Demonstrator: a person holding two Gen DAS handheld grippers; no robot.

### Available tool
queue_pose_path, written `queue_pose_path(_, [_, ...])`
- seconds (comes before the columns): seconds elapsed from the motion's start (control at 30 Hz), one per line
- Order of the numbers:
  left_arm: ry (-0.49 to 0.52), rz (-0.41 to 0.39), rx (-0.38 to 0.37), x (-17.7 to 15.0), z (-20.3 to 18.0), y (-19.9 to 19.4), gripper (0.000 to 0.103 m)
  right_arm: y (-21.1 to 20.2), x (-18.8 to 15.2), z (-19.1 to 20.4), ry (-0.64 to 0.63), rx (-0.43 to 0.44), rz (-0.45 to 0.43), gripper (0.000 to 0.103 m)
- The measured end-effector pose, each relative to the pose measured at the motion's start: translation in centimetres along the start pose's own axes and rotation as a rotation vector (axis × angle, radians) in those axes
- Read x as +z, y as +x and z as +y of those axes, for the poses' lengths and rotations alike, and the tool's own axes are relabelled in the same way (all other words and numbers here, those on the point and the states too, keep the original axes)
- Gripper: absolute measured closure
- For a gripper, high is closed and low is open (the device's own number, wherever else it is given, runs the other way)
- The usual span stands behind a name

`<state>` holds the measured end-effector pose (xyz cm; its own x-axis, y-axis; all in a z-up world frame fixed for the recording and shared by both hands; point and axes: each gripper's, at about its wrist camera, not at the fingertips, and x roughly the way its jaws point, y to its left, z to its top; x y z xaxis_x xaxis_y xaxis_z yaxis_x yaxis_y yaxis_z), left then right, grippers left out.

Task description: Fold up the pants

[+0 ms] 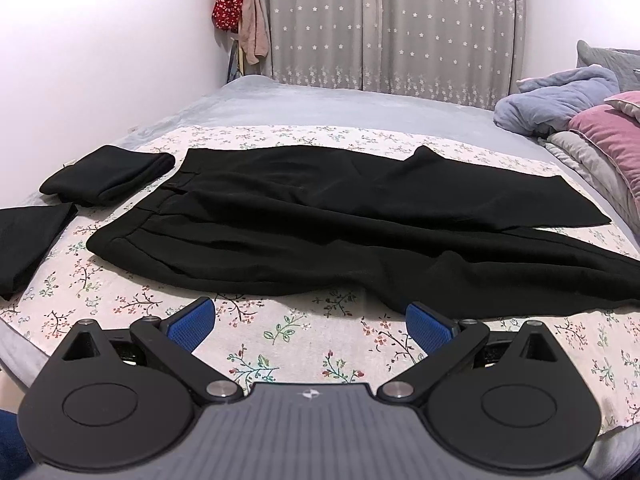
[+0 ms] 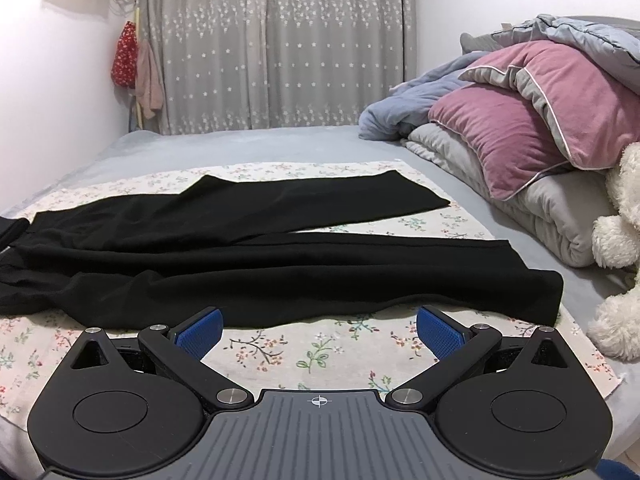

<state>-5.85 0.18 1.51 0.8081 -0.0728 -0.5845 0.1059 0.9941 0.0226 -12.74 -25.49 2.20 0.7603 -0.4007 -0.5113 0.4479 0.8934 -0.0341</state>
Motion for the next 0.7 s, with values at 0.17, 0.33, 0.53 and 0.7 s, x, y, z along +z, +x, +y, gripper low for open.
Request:
queue_pose_path(0.17, [-0.001,0.008,-0.005,0.0,0.2,0.1,0.000,-0.5,-0.4,0.0,-0.001,-0.006,0.011,0.000])
queue_pose_path(0.33, [-0.002,0.013,-0.009,-0.1,0.0,0.2,0.000,-1.1,-0.3,0.0,-0.007,-0.013,0.020,0.000])
queue_pose_path(0.53, [-0.008,0.020,-0.011,-0.1,0.0,0.1,0.000,-1.2,-0.4,-0.1,-0.009,-0.012,0.023,0.000])
queue_pose_path(0.7, [-0.011,0.029,-0.009,-0.2,-0.2,0.2,0.000,-1.2,-0.4,-0.2,-0.010,-0.013,0.025,0.000])
